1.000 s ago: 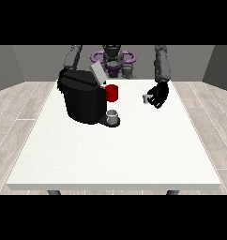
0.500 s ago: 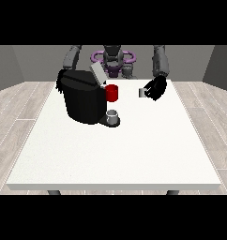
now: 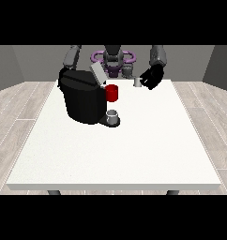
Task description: Insert the coffee pod into the coffee machine and close the lid
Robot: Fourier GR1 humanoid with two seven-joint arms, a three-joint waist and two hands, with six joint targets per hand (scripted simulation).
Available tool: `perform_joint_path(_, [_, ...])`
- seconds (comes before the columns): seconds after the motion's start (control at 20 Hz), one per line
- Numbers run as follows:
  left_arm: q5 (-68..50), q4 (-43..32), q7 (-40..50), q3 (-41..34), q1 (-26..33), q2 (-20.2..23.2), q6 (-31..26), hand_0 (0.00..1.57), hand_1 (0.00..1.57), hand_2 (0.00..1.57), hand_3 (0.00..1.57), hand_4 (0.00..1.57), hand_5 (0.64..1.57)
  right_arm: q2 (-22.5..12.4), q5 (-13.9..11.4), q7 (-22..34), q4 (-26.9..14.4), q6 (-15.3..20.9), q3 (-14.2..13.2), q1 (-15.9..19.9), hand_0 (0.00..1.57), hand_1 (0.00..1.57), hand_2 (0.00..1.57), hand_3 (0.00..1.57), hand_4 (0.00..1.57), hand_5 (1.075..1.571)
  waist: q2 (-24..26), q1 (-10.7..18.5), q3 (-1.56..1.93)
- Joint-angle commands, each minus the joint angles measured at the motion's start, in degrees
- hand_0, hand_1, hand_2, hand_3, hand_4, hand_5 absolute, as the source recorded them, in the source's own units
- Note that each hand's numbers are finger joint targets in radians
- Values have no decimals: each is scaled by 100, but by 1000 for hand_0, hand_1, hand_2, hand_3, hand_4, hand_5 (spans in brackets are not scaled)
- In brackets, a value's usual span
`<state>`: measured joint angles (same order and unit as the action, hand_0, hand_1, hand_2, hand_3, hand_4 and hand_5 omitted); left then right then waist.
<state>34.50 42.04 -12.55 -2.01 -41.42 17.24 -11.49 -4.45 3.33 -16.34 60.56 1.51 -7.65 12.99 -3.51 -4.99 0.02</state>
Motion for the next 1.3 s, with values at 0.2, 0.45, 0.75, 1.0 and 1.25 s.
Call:
perform_joint_path(0.2, [22,552,498,214,42,-385,-377,1451,1451,1446,1387,604,1571,-61,38,-58,-148,-43,-35,-195,0,0,0,0,251,1571,416,102,0])
perform_joint_path(0.45, [-228,493,977,-143,-595,-442,-470,1360,1360,1397,1352,657,1571,26,29,64,93,-77,120,-72,0,0,0,0,314,1571,294,-237,-1])
perform_joint_path(0.75, [-332,518,1374,-421,-1026,-381,-319,1459,1459,1448,1335,615,1571,-73,9,30,255,-254,205,-142,0,0,0,0,197,1571,64,-498,-1])
perform_joint_path(1.0, [-483,202,1348,-867,-1559,33,-170,1354,1354,1410,1351,602,1571,-118,106,-159,492,-473,235,215,0,0,0,0,219,1571,-703,-921,-2])
perform_joint_path(1.25, [-397,3,1279,-904,-1637,45,176,1436,1436,1456,1327,621,1571,-87,12,6,732,-449,400,312,0,0,0,0,21,1571,-891,-1041,-2])
